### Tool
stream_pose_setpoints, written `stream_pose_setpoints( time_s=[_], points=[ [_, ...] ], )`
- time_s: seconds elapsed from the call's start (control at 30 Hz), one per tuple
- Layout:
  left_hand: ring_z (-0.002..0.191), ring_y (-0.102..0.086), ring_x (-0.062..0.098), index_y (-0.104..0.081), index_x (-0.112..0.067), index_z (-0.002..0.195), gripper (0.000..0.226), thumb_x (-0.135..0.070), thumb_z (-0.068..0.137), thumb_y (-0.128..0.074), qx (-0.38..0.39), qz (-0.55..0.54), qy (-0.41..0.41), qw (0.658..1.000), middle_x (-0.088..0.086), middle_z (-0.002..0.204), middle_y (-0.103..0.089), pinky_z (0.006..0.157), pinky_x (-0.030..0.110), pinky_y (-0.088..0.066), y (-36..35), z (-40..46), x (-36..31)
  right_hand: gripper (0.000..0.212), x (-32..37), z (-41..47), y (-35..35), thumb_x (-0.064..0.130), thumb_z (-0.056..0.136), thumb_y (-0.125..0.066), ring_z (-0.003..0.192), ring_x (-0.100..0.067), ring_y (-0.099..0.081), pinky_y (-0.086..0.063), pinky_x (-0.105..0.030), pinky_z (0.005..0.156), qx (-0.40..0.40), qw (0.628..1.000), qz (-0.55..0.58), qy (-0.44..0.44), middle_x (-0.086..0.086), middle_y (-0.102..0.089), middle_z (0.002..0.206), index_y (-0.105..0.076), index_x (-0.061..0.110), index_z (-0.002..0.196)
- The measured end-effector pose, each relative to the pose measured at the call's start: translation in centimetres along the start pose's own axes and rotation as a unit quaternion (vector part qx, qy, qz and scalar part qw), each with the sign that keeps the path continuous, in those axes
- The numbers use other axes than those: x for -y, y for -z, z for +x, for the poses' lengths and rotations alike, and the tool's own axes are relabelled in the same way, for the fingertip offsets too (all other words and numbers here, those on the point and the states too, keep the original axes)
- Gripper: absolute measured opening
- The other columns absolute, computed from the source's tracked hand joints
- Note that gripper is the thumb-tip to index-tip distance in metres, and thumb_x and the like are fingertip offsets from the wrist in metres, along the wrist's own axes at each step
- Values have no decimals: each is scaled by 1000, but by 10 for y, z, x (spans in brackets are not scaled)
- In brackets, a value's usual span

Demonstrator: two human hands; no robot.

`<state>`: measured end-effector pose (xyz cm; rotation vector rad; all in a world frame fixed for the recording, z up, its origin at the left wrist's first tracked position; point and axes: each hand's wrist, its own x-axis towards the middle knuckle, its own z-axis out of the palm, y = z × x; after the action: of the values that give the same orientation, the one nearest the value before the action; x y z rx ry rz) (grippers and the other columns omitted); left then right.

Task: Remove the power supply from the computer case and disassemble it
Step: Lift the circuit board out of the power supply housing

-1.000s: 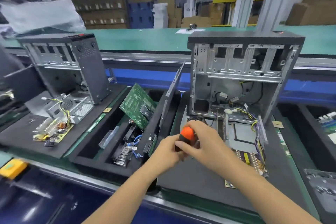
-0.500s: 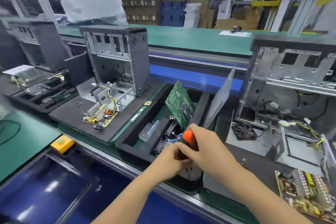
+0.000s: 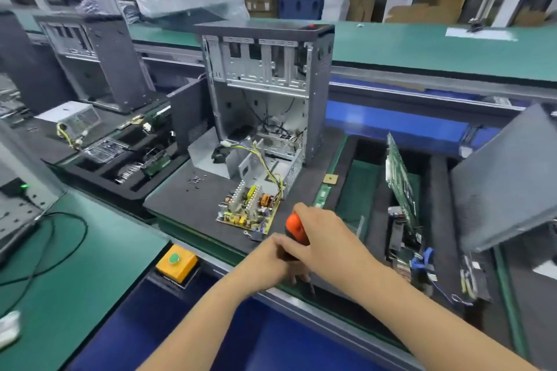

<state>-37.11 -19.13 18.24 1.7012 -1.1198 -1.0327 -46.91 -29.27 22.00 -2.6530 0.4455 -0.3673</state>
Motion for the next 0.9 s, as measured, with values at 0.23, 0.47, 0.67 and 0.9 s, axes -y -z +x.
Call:
stream_pose_setpoints(
  time_s=[0.23,0.47,0.67,0.9],
  points=[
    [60,-43,11,-62,-24,68,17,-34,77,-72,3,80,25,997,-4,63,-53,60,32,-37,103,22,46,34,18,93,-42,44,86,-60,73,-23,-47,-36,-30,62,79,996,31,-6,-1,-49,79,-39,17,87],
    [55,-40,3,-63,-24,79,10,-26,75,-72,25,272,42,961,-11,60,-49,54,17,-32,199,30,83,23,43,169,-79,34,91,-52,81,-29,-53,-40,-35,65,240,970,-28,32,-14,-59,87,-50,13,83],
    [54,-46,0,-71,-15,89,26,-29,72,-84,46,331,89,938,-15,61,-55,52,11,-35,292,28,129,20,78,217,-150,35,90,-54,96,-33,-60,-40,-33,69,266,962,-51,18,-15,-63,103,-53,16,90],
    [82,-55,5,-74,-9,107,29,-11,78,-78,118,273,112,948,5,96,-70,77,18,-42,382,-4,233,32,146,254,-271,32,87,-62,101,-31,-61,-48,-34,79,275,958,2,-86,-10,-64,111,-62,17,115]
  ],
)
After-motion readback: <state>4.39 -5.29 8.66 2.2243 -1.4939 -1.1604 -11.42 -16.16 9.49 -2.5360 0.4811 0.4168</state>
